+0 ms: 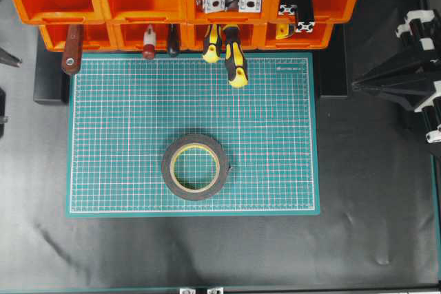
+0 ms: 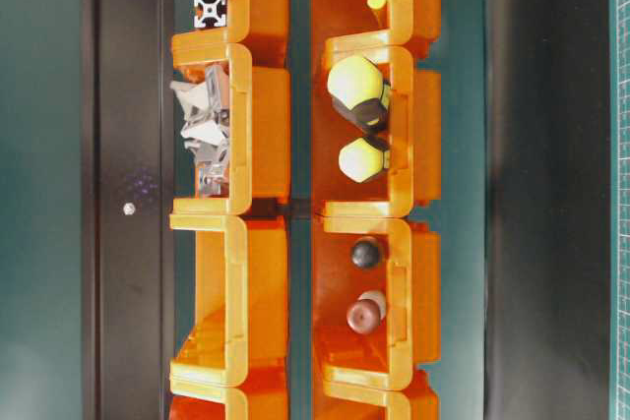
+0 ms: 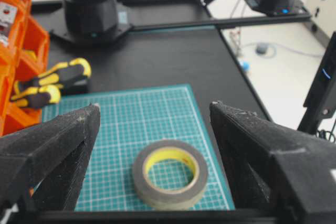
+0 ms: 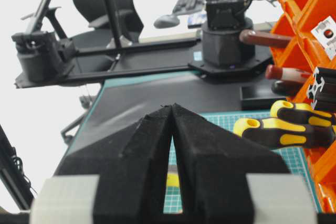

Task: Pick foam from container rack with left arm.

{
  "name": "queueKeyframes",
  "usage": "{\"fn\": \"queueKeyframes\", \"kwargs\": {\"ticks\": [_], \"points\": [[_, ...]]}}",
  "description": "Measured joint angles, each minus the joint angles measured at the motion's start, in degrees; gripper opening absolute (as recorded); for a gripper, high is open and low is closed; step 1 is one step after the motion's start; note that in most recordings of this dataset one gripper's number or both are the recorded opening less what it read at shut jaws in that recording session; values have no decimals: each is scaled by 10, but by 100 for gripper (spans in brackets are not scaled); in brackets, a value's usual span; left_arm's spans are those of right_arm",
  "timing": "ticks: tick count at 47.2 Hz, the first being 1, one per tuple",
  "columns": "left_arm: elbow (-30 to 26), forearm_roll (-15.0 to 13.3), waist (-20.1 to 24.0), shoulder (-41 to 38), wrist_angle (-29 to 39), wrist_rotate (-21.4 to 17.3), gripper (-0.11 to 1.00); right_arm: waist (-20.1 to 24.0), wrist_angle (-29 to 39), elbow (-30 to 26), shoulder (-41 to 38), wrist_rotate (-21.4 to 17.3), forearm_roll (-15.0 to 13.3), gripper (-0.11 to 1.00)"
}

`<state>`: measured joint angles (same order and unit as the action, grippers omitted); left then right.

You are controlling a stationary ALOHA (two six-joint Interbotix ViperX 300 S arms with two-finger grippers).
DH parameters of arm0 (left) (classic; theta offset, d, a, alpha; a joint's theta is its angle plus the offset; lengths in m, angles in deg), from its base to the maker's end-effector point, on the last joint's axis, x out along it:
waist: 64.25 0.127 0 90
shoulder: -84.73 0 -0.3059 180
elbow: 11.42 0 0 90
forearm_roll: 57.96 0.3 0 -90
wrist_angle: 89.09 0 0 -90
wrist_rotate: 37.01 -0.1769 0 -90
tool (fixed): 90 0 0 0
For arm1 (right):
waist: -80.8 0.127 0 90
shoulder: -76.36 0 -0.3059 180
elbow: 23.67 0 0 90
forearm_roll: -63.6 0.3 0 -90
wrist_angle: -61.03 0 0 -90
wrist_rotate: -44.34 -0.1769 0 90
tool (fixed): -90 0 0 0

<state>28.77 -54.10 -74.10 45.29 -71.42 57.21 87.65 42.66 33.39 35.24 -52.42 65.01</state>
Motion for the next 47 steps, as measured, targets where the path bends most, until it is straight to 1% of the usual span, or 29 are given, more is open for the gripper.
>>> {"fn": "queueKeyframes", "kwargs": {"ticks": [26,32,42,47], "points": [[4,-1,1,9,0,2,81,0,-1,0,0,0,0,-1],[9,-1,1,9,-1,11,81,0,0,0,1,1,0,-1],[17,-1,1,9,-18,44,81,0,6,0,1,1,0,-1],[20,-1,0,4,-27,41,81,0,7,0,0,0,1,-1]]}}
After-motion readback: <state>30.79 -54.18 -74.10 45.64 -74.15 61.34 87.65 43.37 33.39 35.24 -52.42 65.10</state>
